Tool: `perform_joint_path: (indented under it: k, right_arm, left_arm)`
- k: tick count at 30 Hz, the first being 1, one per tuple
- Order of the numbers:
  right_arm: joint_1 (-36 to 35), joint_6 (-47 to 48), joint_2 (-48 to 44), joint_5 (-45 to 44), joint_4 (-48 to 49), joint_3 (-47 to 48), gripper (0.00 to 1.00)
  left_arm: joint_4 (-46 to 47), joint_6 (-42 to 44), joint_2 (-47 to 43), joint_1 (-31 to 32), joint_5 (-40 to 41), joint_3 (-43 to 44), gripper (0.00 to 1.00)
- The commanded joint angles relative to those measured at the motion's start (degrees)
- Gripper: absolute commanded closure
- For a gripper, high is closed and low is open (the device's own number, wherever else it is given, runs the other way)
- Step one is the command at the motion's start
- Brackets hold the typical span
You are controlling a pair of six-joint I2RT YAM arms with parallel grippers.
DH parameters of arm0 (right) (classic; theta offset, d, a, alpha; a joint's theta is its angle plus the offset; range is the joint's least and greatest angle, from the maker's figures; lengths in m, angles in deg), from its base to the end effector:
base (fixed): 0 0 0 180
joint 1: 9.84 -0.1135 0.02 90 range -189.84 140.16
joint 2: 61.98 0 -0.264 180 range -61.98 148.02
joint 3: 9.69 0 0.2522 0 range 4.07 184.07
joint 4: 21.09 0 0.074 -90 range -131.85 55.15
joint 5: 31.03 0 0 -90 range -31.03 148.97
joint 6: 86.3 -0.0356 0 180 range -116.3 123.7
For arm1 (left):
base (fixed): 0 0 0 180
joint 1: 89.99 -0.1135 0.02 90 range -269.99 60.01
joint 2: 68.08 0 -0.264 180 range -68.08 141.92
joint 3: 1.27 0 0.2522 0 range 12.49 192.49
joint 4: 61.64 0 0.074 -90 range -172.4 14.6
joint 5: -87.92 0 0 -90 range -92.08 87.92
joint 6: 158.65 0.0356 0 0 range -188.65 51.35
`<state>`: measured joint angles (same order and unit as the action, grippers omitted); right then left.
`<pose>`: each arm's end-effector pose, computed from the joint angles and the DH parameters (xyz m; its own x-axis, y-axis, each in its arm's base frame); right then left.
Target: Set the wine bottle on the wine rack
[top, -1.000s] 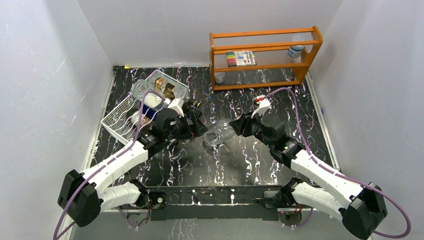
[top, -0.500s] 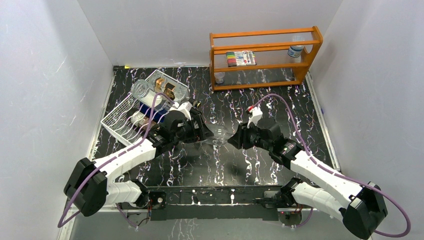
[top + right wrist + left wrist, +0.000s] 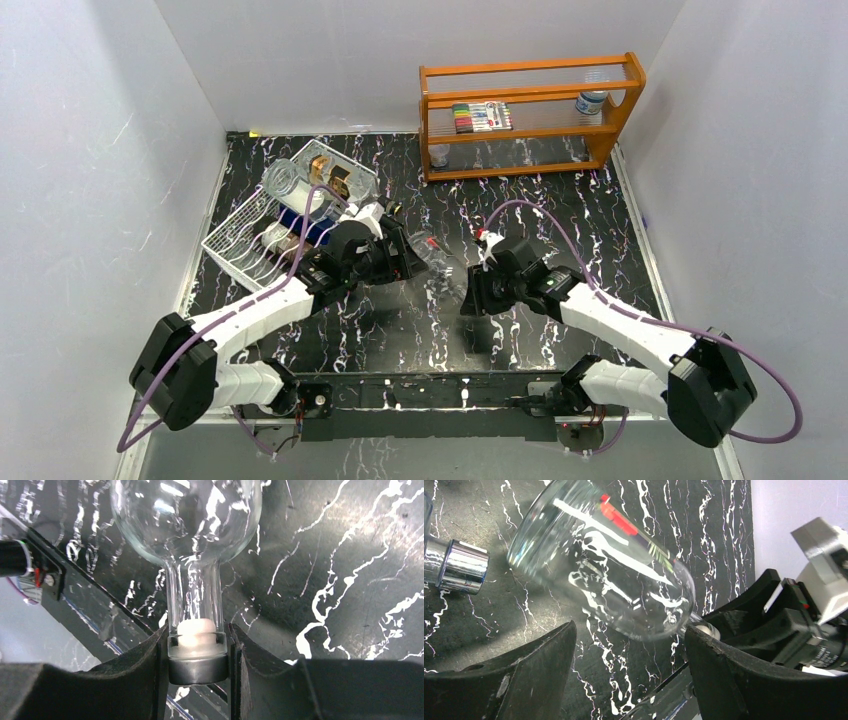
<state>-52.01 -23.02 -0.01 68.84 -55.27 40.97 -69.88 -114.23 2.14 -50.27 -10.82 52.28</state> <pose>0.1587 0.1520 0.2193 -0.8095 -0.1356 -0.5712 -0.4327 0.7954 0.4244 0.2052 -0.1775 0.2436 -0.7536 -0.2917 -0.5891 0.2849 0.6627 -0.6926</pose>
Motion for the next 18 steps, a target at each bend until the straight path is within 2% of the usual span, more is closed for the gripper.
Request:
perform_joint_path:
  k: [1,18]
  right_arm:
    - [0.41,-0.07,2.56,-4.78,-4.11,2.08,1.0]
    - [0.35,1.05,9.75,-7.05,0.42,-0.17,0.98]
  left_arm:
    - [-1.17,0.19,0.28,0.18,1.86,1.34,0.23]
    - [-4.87,1.53,-1.81,0.18,5.33,2.0,0.2]
